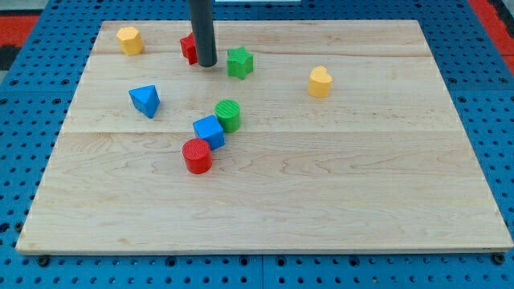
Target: Push the green circle towards the yellow heart
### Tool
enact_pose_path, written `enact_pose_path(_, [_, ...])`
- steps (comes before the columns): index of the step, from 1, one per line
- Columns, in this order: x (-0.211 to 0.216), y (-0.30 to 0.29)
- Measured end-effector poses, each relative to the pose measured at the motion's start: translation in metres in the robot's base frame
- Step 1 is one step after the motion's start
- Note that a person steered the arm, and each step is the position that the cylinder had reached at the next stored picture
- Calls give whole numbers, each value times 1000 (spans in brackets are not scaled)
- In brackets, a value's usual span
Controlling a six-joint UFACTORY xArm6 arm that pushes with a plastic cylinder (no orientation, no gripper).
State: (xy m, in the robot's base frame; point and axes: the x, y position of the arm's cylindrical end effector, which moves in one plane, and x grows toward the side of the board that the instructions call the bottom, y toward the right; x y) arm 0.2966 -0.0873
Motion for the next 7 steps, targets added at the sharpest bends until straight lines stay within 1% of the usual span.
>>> enact_pose_path(1, [17,-33])
enact_pose_path(2, [-17,-66])
enact_pose_path(3, [-27,-33])
enact_pose_path(4, [-11,41])
enact_pose_path(5, [-29,40])
enact_pose_path(6, [-38,45])
enact_pose_path(7, [-42,14])
